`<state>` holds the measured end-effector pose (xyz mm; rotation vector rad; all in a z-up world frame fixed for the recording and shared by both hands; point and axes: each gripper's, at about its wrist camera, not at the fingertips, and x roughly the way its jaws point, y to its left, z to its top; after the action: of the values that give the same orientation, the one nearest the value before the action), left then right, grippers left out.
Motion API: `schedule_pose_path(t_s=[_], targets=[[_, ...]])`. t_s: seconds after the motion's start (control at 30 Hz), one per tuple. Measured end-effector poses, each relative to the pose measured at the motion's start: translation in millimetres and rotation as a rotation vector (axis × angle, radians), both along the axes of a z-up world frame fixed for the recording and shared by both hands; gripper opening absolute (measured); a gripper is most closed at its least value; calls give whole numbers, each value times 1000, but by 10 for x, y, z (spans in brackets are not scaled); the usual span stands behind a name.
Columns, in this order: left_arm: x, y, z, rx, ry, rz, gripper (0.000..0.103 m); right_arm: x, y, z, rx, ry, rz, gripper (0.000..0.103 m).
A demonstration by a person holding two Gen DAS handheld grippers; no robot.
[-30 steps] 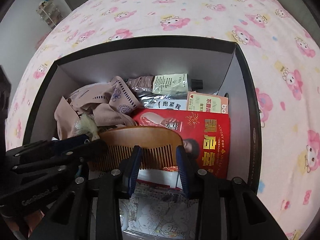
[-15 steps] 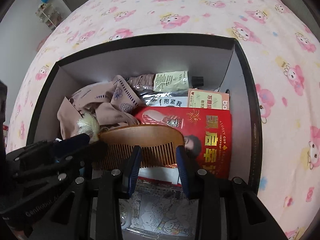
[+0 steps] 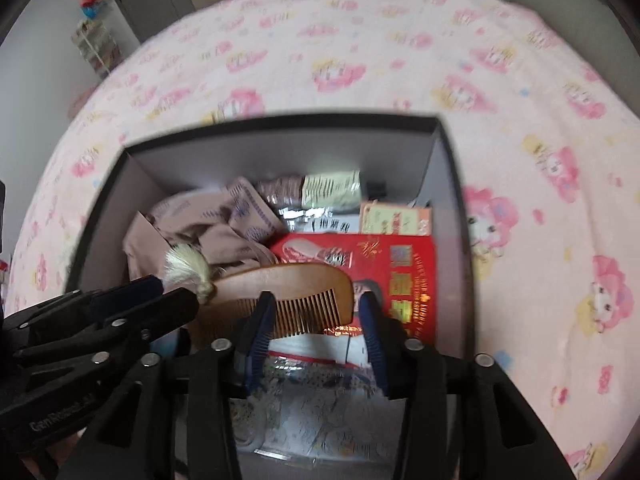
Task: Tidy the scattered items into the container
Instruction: 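Open the left gripper and lift it out of the box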
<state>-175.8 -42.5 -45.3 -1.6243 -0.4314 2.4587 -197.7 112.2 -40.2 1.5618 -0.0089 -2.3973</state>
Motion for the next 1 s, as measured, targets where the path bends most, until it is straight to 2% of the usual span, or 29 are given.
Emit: schedule_pose_path(t_s=[0.13, 0.27, 0.4, 0.67, 0.83, 1.0], targets=[[281, -31, 290, 9, 53, -21, 43, 231, 137, 300, -36, 61, -20, 51], [518, 26, 444, 3, 94, -50, 45, 399, 157, 508, -30, 137, -53, 55], [776, 44, 519, 28, 104, -69, 46, 664, 187, 516, -64, 168, -78, 59], [1216, -178, 573, 35, 110, -43, 47, 1113, -24, 567, -33, 205, -65, 60], [1448, -385, 654, -16, 110, -31, 47, 1341, -277, 625, -20, 228, -40, 60], [1637, -725, 653, 6, 102, 15, 47, 1436, -600, 613, -46, 198, 21, 60]])
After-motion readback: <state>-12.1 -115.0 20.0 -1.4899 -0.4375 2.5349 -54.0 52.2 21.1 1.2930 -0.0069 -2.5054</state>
